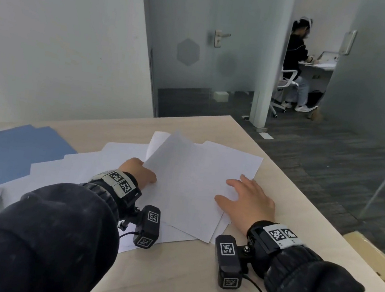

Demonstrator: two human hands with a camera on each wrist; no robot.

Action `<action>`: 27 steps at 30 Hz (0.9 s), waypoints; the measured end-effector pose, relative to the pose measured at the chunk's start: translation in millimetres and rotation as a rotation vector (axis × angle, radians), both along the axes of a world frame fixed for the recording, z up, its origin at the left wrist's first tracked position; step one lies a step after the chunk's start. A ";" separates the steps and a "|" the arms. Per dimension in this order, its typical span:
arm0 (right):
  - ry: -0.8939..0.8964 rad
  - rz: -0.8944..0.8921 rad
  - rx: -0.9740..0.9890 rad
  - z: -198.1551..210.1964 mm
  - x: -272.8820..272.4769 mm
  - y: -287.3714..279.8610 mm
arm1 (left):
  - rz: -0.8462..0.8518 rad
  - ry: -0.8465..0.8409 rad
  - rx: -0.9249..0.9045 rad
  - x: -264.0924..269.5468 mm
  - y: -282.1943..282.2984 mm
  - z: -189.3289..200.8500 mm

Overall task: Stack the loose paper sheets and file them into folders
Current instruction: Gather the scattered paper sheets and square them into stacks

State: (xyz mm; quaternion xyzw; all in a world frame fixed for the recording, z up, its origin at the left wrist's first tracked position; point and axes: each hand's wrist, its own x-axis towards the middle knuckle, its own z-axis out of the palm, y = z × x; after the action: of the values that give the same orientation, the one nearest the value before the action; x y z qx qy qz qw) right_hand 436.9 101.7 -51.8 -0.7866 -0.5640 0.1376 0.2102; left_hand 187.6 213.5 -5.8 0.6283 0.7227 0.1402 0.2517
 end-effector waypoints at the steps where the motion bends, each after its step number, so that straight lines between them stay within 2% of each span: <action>1: 0.006 -0.065 0.013 -0.6 0.2 1.8 | 0.002 0.015 -0.008 -1.5 -0.4 -0.9; 4: -0.010 -0.159 0.010 -2.9 -2.4 6.1 | -0.017 0.068 -0.059 -4.8 -2.8 -4.5; 16: -0.045 -0.053 -0.134 4.1 -5.8 2.9 | -0.095 0.028 -0.068 13.2 -0.3 -4.3; 21: -0.035 -0.162 -0.104 -1.3 -5.7 7.1 | 0.052 0.105 -0.132 3.8 1.5 -14.5; 25: -0.023 -0.121 -0.110 0.2 -6.6 8.8 | 0.065 0.185 -0.142 -4.4 4.2 -23.0; 27: -0.005 -0.119 -0.084 2.1 -5.8 7.6 | 0.074 0.155 -0.124 -5.6 5.9 -22.6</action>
State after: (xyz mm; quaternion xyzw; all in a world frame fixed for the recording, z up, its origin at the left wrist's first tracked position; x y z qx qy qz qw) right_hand 431.2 109.3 -49.7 -0.8273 -0.5104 0.1464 0.1834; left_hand 182.1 219.4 -28.4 0.5932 0.7701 0.0553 0.2279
